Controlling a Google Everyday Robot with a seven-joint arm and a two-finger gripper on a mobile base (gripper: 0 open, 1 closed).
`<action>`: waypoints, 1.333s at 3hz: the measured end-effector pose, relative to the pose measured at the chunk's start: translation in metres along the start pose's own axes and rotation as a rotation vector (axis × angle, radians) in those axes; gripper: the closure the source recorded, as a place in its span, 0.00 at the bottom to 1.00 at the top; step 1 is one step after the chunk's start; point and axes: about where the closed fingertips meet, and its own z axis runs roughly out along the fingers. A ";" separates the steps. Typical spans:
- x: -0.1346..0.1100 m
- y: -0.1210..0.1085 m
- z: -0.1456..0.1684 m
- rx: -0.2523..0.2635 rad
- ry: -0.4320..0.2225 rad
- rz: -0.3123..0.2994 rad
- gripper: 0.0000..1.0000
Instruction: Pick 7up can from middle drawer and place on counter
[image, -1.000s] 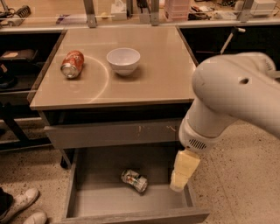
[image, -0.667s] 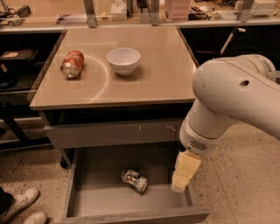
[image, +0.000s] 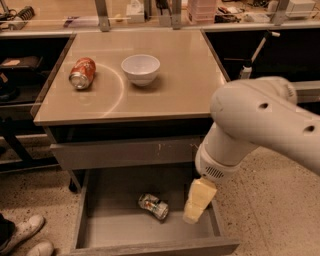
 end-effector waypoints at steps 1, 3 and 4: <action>-0.040 0.009 0.071 -0.069 -0.105 0.076 0.00; -0.040 0.012 0.088 -0.065 -0.106 0.084 0.00; -0.045 0.008 0.119 -0.039 -0.114 0.115 0.00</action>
Offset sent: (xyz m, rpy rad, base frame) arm 0.0015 0.0439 -0.0540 0.0970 0.0556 -0.0473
